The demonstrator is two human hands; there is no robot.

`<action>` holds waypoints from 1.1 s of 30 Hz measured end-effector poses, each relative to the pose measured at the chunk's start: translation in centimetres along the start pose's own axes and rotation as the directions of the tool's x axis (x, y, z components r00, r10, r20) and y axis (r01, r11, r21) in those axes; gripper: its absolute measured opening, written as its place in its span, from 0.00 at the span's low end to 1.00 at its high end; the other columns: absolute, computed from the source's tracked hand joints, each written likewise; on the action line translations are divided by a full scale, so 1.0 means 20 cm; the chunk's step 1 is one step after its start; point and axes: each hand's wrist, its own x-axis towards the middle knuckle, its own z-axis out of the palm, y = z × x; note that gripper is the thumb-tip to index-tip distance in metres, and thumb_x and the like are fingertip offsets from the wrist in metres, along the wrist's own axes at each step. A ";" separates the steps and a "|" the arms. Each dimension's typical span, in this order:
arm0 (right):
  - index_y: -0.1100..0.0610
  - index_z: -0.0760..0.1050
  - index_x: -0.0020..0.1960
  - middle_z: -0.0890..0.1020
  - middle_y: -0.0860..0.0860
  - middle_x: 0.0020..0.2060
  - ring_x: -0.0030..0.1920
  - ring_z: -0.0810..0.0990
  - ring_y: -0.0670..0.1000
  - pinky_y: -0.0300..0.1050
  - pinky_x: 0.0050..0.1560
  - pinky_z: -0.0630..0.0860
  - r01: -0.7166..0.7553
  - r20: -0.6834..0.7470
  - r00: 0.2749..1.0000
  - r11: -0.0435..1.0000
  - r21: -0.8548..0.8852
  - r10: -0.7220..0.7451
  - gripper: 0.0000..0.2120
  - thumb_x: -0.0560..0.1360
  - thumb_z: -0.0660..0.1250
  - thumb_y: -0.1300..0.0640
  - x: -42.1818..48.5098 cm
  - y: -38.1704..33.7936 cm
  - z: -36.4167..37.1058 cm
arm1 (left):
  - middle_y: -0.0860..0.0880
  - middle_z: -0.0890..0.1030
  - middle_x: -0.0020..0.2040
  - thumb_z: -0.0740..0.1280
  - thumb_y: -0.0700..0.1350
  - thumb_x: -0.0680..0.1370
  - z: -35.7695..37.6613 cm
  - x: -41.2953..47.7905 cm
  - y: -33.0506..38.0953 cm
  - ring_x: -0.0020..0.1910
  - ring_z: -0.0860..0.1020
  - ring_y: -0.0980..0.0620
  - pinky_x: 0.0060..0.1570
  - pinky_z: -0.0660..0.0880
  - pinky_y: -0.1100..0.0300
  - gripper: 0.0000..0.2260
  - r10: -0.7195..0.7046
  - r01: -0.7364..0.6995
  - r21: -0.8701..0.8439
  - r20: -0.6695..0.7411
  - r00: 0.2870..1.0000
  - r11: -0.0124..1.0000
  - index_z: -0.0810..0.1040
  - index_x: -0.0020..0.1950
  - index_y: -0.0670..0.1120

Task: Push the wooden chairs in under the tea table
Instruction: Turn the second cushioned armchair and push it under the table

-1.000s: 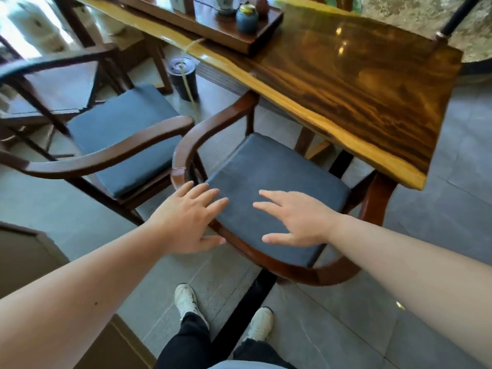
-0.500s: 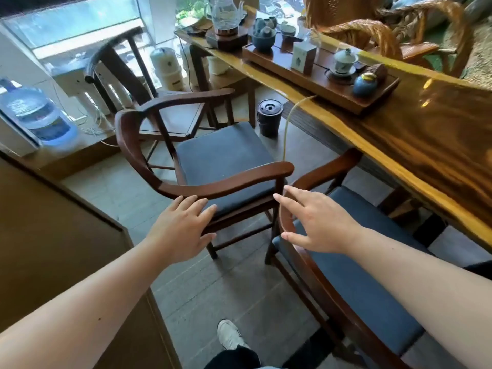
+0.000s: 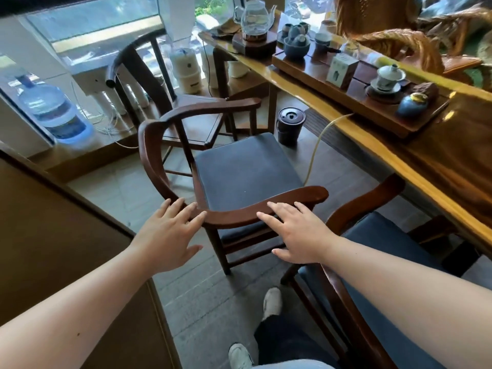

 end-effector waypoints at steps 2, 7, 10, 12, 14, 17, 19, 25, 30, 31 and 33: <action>0.48 0.46 0.78 0.55 0.59 0.77 0.75 0.55 0.60 0.62 0.72 0.56 0.032 0.017 0.999 0.999 -0.011 -0.031 0.43 0.72 0.66 0.37 0.10 0.03 0.03 | 0.41 0.73 0.69 0.65 0.64 0.72 0.01 0.05 -0.05 0.69 0.68 0.36 0.67 0.64 0.39 0.34 -0.001 0.000 0.025 0.036 0.999 1.000 0.68 0.72 0.47; 0.47 0.41 0.78 0.50 0.58 0.78 0.76 0.50 0.61 0.64 0.72 0.53 0.103 0.087 0.991 0.995 -0.004 -0.102 0.45 0.73 0.64 0.36 0.42 0.16 0.15 | 0.44 0.58 0.77 0.55 0.65 0.76 0.05 0.21 -0.18 0.76 0.53 0.38 0.73 0.47 0.42 0.34 -0.038 0.036 0.014 0.120 0.992 0.999 0.52 0.78 0.51; 0.46 0.39 0.78 0.47 0.57 0.79 0.76 0.48 0.60 0.63 0.73 0.52 0.115 0.162 0.979 0.992 0.053 -0.122 0.46 0.72 0.65 0.35 0.58 0.26 0.25 | 0.44 0.55 0.78 0.54 0.65 0.77 0.07 0.32 -0.26 0.76 0.50 0.39 0.74 0.46 0.42 0.34 -0.044 0.034 0.054 0.180 0.983 0.998 0.49 0.78 0.51; 0.46 0.39 0.78 0.46 0.56 0.79 0.76 0.48 0.60 0.62 0.73 0.52 0.132 0.209 0.968 0.990 0.055 -0.141 0.47 0.72 0.65 0.35 0.65 0.33 0.30 | 0.44 0.56 0.78 0.55 0.65 0.77 0.06 0.39 -0.31 0.76 0.50 0.39 0.74 0.48 0.41 0.34 -0.044 0.028 0.075 0.218 0.975 0.997 0.50 0.78 0.51; 0.46 0.39 0.78 0.46 0.56 0.79 0.77 0.48 0.60 0.63 0.73 0.51 0.160 0.247 0.953 0.984 0.076 -0.174 0.48 0.71 0.65 0.34 0.72 0.37 0.35 | 0.45 0.56 0.78 0.56 0.66 0.76 0.07 0.43 -0.35 0.76 0.50 0.39 0.74 0.49 0.41 0.35 -0.059 0.039 0.079 0.274 0.960 0.996 0.50 0.78 0.51; 0.46 0.39 0.78 0.47 0.57 0.78 0.77 0.47 0.59 0.63 0.73 0.51 0.221 0.304 0.923 0.972 0.085 -0.236 0.50 0.69 0.66 0.32 0.81 0.39 0.38 | 0.45 0.56 0.78 0.58 0.66 0.75 0.09 0.48 -0.38 0.76 0.50 0.38 0.73 0.50 0.40 0.37 -0.058 0.031 0.093 0.306 0.950 0.995 0.49 0.78 0.51; 0.46 0.39 0.78 0.47 0.57 0.78 0.77 0.47 0.59 0.64 0.72 0.51 0.245 0.306 0.914 0.963 0.108 -0.267 0.51 0.68 0.66 0.31 0.88 0.37 0.38 | 0.44 0.56 0.78 0.60 0.66 0.75 0.10 0.51 -0.39 0.76 0.50 0.37 0.73 0.49 0.40 0.38 -0.045 0.008 0.112 0.332 0.942 0.994 0.49 0.78 0.51; 0.48 0.45 0.78 0.54 0.57 0.77 0.75 0.52 0.59 0.65 0.71 0.54 0.287 0.306 0.889 0.935 0.210 -0.341 0.53 0.65 0.68 0.30 1.02 0.19 0.41 | 0.43 0.55 0.78 0.64 0.64 0.74 0.14 0.64 -0.45 0.75 0.49 0.36 0.72 0.47 0.37 0.39 0.019 -0.093 0.162 0.413 0.910 0.982 0.49 0.77 0.51; 0.49 0.50 0.76 0.72 0.52 0.65 0.62 0.74 0.56 0.52 0.55 0.71 0.191 0.367 0.880 0.931 0.310 -0.303 0.51 0.62 0.69 0.32 1.08 0.11 0.48 | 0.42 0.57 0.77 0.65 0.55 0.75 0.22 0.73 -0.57 0.75 0.50 0.36 0.71 0.48 0.34 0.35 -0.031 -0.114 0.244 0.521 0.853 0.963 0.51 0.77 0.52; 0.49 0.57 0.72 0.76 0.51 0.59 0.56 0.77 0.56 0.49 0.48 0.73 0.171 0.386 0.876 0.934 0.312 -0.289 0.45 0.62 0.69 0.33 1.08 0.12 0.48 | 0.42 0.59 0.77 0.65 0.53 0.76 0.24 0.74 -0.60 0.75 0.52 0.36 0.71 0.48 0.34 0.33 -0.049 -0.111 0.257 0.546 0.836 0.960 0.53 0.77 0.52; 0.49 0.68 0.56 0.80 0.49 0.45 0.44 0.79 0.56 0.46 0.38 0.71 0.198 0.378 0.874 0.935 0.295 -0.305 0.29 0.61 0.68 0.36 1.09 0.12 0.48 | 0.43 0.64 0.74 0.63 0.50 0.76 0.29 0.75 -0.65 0.74 0.56 0.36 0.71 0.49 0.34 0.28 -0.065 -0.106 0.264 0.567 0.821 0.959 0.59 0.75 0.52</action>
